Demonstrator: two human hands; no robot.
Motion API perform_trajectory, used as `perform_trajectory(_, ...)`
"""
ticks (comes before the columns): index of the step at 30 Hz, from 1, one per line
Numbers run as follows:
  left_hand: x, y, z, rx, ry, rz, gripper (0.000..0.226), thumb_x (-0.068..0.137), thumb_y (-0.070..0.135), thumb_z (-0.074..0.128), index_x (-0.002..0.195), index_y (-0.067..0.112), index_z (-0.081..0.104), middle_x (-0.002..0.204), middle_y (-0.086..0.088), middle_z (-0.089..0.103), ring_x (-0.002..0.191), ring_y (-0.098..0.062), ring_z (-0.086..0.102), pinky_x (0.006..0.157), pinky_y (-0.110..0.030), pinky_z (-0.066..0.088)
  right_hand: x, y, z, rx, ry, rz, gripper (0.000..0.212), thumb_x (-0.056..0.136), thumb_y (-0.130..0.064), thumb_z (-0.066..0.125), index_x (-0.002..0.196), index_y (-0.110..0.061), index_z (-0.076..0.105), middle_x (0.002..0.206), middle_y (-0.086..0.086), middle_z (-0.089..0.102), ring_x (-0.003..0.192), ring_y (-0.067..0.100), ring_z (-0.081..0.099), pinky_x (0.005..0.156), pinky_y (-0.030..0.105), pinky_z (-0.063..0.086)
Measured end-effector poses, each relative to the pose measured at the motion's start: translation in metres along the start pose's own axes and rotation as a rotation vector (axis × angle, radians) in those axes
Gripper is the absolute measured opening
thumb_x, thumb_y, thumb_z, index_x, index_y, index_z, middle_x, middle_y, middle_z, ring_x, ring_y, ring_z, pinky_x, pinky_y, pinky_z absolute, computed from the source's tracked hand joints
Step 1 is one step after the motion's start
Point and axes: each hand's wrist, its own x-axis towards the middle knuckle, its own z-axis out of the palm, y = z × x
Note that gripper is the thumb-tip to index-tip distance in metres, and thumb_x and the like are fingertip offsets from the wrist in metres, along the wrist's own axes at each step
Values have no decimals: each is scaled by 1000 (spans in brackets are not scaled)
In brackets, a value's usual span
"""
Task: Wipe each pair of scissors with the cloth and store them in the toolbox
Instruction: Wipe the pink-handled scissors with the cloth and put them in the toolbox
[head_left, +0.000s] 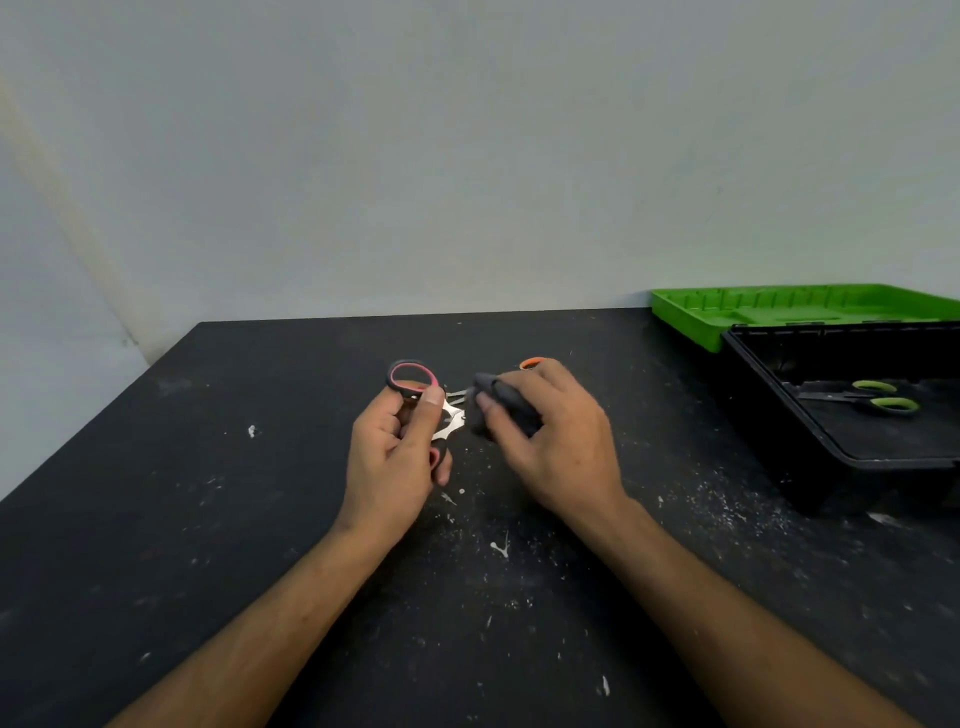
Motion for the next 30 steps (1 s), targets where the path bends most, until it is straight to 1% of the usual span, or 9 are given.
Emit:
perform_trajectory(4,3,-1,-6,37,9,-18,22,105,21,55,94,3,62,83,-13,58,57,-33,44,37,-16,35,13,33,-18,-39,102,215,18,91,-42,71,96,-25,75,88,-6,60,77,13,63,73,41,58)
perform_trajectory(7,5,-3,-4,51,23,-34,21,105,22,55,91,8,62,79,-9,59,57,-32,45,36,-17,35,11,23,-26,-12,164,174,19,92,-39,72,101,-23,76,89,-7,60,76,10,61,71,36,57)
perform_trajectory(12,2,-2,3,23,-9,-5,26,106,19,54,93,-3,57,68,-19,50,49,-26,43,34,-18,32,-9,-19,1,4,-116,-50,27,92,-48,62,107,-29,73,96,-6,59,82,15,64,67,37,58)
perform_trajectory(17,1,3,-7,61,3,-23,21,105,21,55,94,4,63,71,-2,58,53,-30,44,37,-17,36,7,25,-13,-62,-16,211,22,93,-48,66,105,-31,73,91,-8,59,82,14,62,76,40,57)
perform_trajectory(22,8,2,-11,82,-20,-76,25,104,22,58,97,-1,64,82,-16,59,51,-28,44,35,-17,34,16,23,-32,66,40,262,18,92,-43,72,93,-26,70,86,-8,65,79,8,62,72,32,56)
perform_trajectory(24,10,4,-14,100,-67,-105,27,103,21,58,98,-5,64,82,-15,60,47,-26,44,32,-18,30,21,13,-42,273,-121,347,33,85,-46,80,85,-17,64,78,-5,68,66,3,59,59,19,50)
perform_trajectory(26,12,5,-20,144,-140,-121,26,103,23,59,96,0,65,79,-9,62,43,-24,45,32,-19,27,26,11,-54,346,-362,443,52,77,-48,89,85,-7,58,71,11,70,52,9,53,47,22,43)
perform_trajectory(28,14,7,-26,209,-239,-125,23,103,27,59,94,7,68,74,-1,65,41,-24,49,32,-20,27,29,16,-63,327,-557,470,55,73,-42,93,80,-4,53,63,18,64,47,14,50,49,28,42)
perform_trajectory(30,16,8,-30,269,-326,-137,19,102,28,60,96,13,70,76,5,70,41,-23,53,32,-21,29,31,22,-65,257,-675,419,49,73,-37,93,76,-4,56,63,8,60,55,15,53,62,33,45)
